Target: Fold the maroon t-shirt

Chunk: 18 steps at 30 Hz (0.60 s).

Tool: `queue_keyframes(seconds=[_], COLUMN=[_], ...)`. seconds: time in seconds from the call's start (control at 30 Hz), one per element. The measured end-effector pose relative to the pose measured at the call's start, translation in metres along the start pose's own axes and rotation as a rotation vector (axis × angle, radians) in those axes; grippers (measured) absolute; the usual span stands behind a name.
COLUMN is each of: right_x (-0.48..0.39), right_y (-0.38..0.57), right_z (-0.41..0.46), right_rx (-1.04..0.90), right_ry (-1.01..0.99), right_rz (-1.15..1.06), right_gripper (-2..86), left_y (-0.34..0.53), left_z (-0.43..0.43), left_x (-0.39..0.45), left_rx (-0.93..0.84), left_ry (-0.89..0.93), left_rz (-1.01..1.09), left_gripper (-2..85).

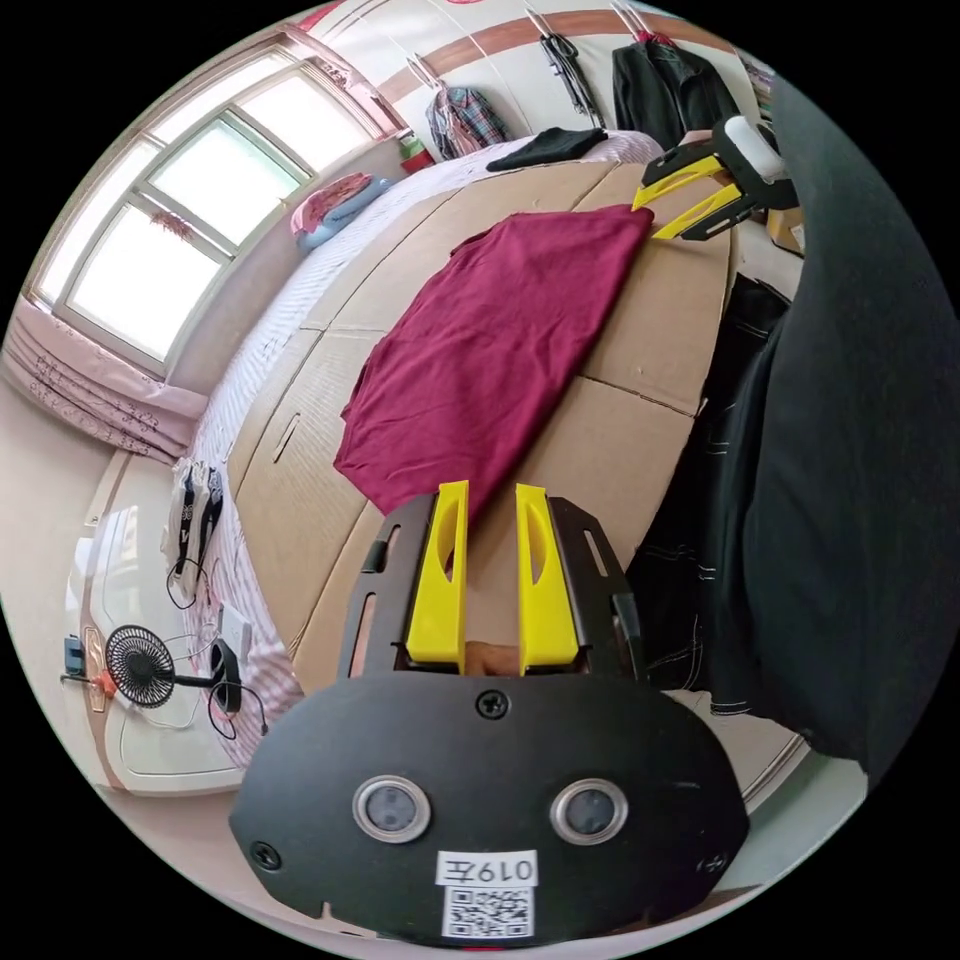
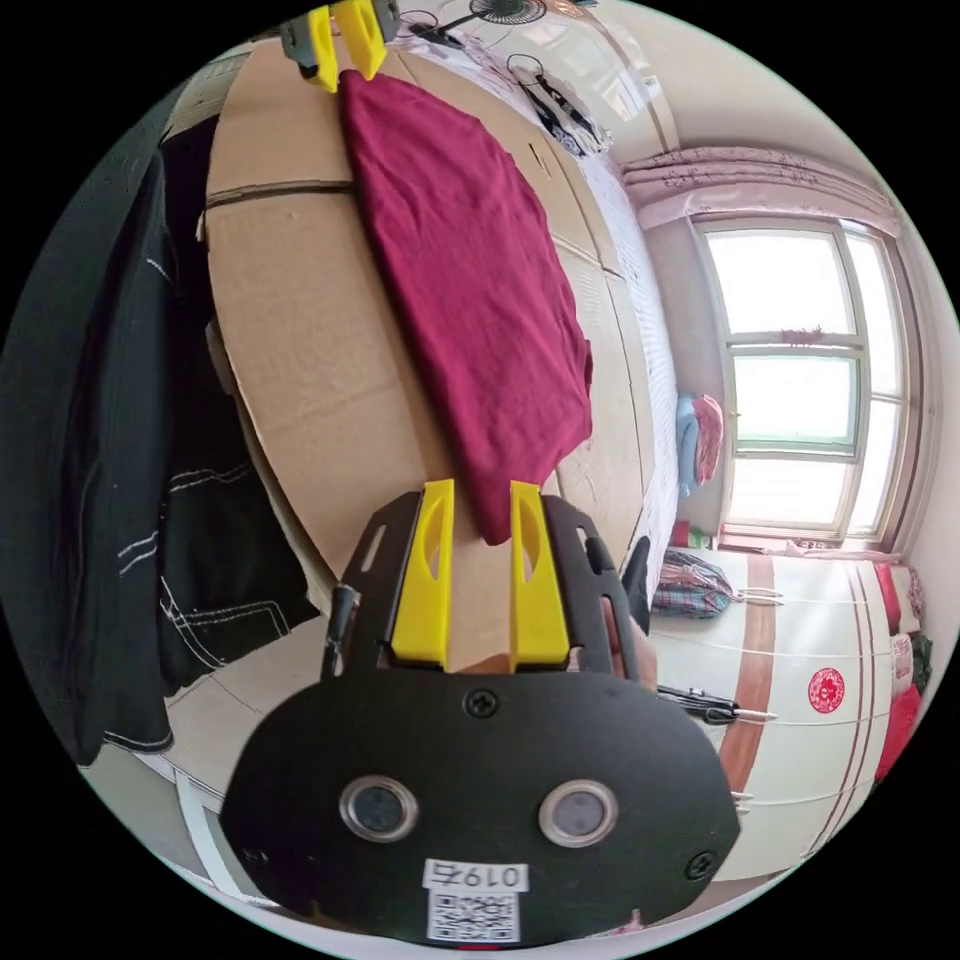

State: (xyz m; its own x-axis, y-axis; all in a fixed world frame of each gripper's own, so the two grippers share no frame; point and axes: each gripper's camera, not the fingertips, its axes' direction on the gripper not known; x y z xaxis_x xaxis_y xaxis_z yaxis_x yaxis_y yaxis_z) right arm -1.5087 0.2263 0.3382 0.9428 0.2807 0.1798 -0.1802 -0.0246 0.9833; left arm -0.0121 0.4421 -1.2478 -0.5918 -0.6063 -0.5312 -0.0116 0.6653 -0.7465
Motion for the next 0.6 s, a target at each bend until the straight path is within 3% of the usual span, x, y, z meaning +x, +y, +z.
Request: queue_keyframes(seconds=[0.13, 0.3, 0.6], right_x=[0.000, 0.007, 0.036], right_y=[-0.002, -0.004, -0.010], right_z=[0.001, -0.005, -0.015], right_rx=[0.000, 0.015, -0.011], right_ry=[0.033, 0.025, 0.026], right_rz=[-0.059, -0.049, -0.014], right_gripper=[7.6, 5.7, 5.1], left_y=[-0.010, -0.019, -0.046], left_z=[0.007, 0.028, 0.064], left_x=[0.025, 0.071, 0.101], left_rx=[-0.012, -0.049, -0.123], left_ry=[-0.058, -0.194, -0.269], left_rz=[0.019, 0.229, 0.489], left_gripper=[6.9, 7.5, 6.6])
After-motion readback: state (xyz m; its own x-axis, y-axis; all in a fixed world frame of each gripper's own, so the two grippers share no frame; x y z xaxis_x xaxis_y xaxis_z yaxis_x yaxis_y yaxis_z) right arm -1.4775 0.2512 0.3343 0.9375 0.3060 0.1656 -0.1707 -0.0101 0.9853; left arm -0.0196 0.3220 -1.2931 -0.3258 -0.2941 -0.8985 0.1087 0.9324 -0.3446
